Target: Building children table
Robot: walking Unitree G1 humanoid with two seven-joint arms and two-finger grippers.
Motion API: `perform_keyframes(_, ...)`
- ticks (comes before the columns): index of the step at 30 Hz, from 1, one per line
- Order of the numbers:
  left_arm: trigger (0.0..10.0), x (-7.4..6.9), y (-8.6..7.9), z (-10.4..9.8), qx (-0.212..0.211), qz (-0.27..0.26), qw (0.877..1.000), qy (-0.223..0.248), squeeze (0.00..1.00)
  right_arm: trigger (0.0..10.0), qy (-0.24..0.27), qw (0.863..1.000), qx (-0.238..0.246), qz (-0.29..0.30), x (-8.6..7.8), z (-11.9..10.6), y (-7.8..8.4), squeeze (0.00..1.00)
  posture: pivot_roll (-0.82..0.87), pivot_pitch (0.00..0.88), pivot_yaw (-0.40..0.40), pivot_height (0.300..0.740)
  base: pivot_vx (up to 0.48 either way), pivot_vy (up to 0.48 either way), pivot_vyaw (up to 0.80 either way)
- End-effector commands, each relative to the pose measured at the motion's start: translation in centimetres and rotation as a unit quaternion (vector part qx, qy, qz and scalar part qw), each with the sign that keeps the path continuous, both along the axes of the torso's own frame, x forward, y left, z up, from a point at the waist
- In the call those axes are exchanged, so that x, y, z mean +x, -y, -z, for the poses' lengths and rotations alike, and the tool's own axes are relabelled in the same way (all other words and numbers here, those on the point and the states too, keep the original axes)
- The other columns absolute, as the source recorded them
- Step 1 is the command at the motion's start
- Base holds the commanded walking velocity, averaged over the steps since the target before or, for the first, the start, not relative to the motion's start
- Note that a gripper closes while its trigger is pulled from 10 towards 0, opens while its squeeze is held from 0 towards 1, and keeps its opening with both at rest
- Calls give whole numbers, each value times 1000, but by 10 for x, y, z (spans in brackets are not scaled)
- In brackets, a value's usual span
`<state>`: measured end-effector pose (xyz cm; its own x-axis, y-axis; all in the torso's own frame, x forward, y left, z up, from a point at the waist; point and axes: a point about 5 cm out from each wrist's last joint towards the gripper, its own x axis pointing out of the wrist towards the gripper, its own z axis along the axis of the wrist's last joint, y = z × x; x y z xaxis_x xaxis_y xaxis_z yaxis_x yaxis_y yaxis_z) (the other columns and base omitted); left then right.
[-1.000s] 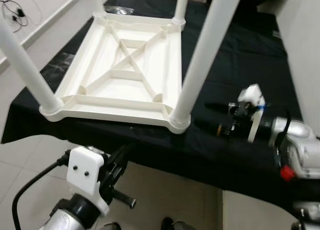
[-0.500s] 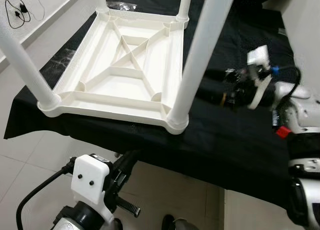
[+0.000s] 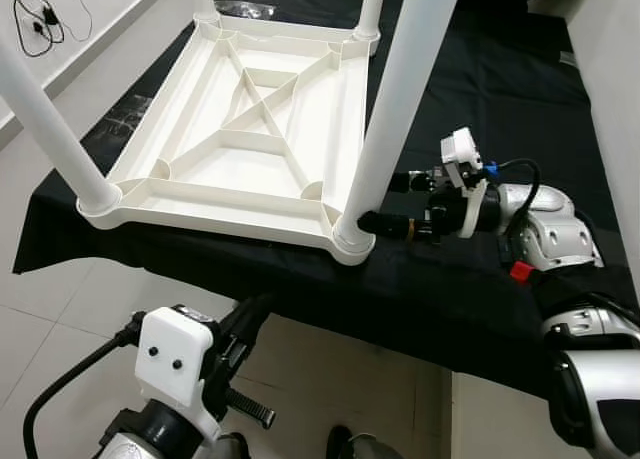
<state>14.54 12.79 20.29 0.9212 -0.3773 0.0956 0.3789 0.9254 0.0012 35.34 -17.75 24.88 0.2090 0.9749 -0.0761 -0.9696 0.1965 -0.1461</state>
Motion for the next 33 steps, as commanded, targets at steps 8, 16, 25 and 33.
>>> perform_keyframes(8,10000,-1,-2,1,6,-4,1000,-8,0,0,5,999,31,-29,-1,0,-17,0,168,259,-88,740,0,0,0)
perform_keyframes(16,10000,-2,-3,3,11,-5,1000,-12,0,0,3,998,57,-36,-1,-4,-20,0,161,251,-90,740,0,0,0)
perform_keyframes(25,10000,-2,-2,3,9,-6,1000,-10,0,0,3,988,22,154,18,17,-13,0,167,239,-113,740,0,0,0)
perform_keyframes(33,10000,-4,-5,4,10,-13,1000,-14,0,0,-27,856,-15,515,-5,66,-27,0,176,226,-106,740,0,0,0)
